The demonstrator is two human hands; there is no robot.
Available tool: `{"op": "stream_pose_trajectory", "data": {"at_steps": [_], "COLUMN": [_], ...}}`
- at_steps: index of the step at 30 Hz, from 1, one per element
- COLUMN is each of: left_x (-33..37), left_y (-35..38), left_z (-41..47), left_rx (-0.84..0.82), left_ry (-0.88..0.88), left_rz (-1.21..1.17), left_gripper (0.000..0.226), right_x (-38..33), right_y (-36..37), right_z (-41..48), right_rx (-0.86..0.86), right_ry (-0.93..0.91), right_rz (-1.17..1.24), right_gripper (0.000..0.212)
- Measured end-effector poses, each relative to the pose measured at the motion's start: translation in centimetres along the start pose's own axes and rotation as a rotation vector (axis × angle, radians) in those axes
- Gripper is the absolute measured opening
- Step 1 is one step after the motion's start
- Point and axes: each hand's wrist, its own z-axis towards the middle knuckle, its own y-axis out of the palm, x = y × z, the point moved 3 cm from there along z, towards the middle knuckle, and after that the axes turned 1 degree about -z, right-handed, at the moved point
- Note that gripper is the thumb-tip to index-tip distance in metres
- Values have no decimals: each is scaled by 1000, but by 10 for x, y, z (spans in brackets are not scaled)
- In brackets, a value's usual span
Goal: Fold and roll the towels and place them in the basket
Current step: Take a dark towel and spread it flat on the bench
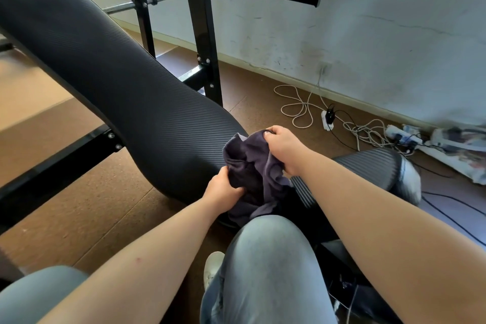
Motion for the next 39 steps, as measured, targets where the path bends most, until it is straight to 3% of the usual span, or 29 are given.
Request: {"op": "stream_pose_trajectory", "data": {"at_steps": [3, 5, 7, 9, 11, 14, 16, 19, 21, 24, 27, 30, 34, 37, 39], "left_x": [-4, -3, -4, -5, -7, -13, -7, 6, 17, 23, 19, 14, -10, -5, 6], "left_y": [-6, -12, -15, -17, -17, -25, -29, -22, -18, -18, -24, -36, -40, -37, -32], "left_z": [-1, 2, 7, 8, 9, 8, 5, 9, 6, -8, -7, 3, 2, -10, -16], "left_rx": [96, 135, 84, -39, -80, 162, 321, 178, -32, -159, -5, 172, 402, 581, 559], "left_ry": [-50, -106, -134, -130, -126, -130, -74, -78, -54, 89, 142, 43, -164, 20, 300], "left_rz": [-207, -454, -721, -911, -936, -474, -330, -725, -924, -717, -637, -586, -154, 79, 238], "left_gripper": [50, 45, 44, 44, 36, 44, 30, 25, 38, 67, 62, 50, 83, 87, 72], "right_x": [2, 4, 9, 11, 11, 10, 9, 3, 4, 2, -7, -17, -19, -12, -5], "right_y": [-6, -9, -7, -4, 1, 6, 7, 5, 7, 7, 2, -13, -29, -21, -10], "right_z": [-3, -7, -11, -9, -8, -4, -1, -2, -5, -13, -12, -8, 0, -1, -2], "right_rx": [-61, -199, -350, -399, -406, -417, -344, -189, -272, -370, -249, -19, 62, 65, 41], "right_ry": [32, 1, 5, 57, 74, 86, 35, -95, -54, 56, 12, -35, -77, -68, -52], "right_rz": [-114, -485, -778, -644, -378, -95, -22, -114, 22, 154, 256, 431, 517, 428, 399], "right_gripper": [37, 62, 66, 44, 37, 47, 33, 18, 25, 32, 23, 10, 8, 7, 8]}}
